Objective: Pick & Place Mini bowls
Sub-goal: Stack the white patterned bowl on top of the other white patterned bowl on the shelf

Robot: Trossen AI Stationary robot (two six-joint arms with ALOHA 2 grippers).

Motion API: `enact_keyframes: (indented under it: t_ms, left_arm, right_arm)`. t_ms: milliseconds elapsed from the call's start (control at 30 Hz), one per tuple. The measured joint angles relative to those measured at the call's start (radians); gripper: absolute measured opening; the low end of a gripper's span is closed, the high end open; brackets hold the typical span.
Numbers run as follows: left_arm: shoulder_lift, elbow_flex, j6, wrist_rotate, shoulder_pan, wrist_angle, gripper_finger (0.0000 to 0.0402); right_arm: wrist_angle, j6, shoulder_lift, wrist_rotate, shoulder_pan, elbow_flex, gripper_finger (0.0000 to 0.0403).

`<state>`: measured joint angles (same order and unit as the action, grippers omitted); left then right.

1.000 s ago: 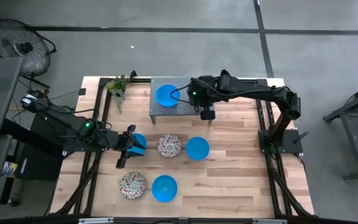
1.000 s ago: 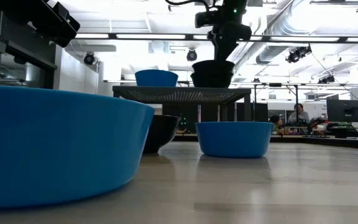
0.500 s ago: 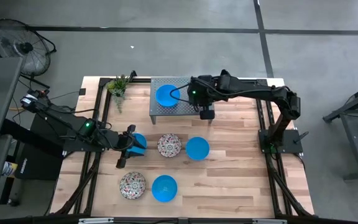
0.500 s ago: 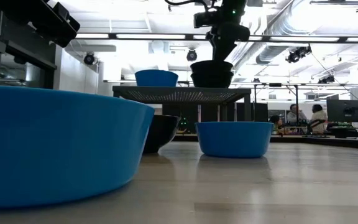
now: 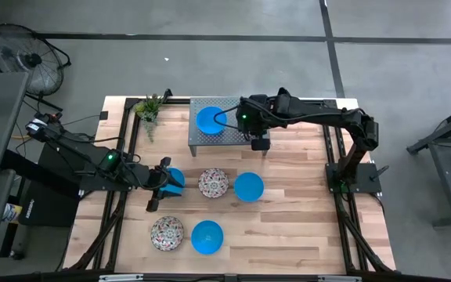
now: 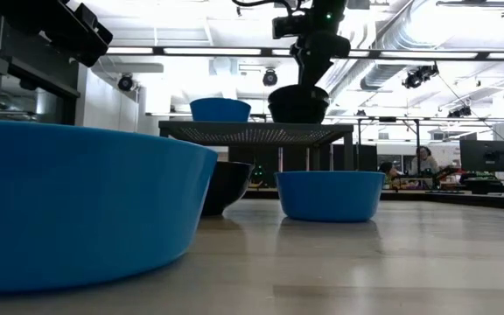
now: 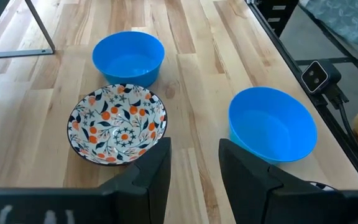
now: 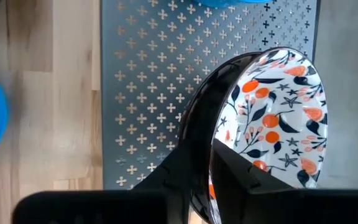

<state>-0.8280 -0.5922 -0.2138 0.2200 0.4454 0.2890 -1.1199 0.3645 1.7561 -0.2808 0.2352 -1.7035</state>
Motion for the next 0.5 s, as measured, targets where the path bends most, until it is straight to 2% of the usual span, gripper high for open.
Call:
enact_keyframes:
  t_ms: [500]
  left_arm:
    - [0.000,0.000,0.000,-0.006,0.000,0.000,0.0133]
  right_arm:
    - [0.007,-0.051,-0.011,-0.001,-0.008,-0.037,0.0063]
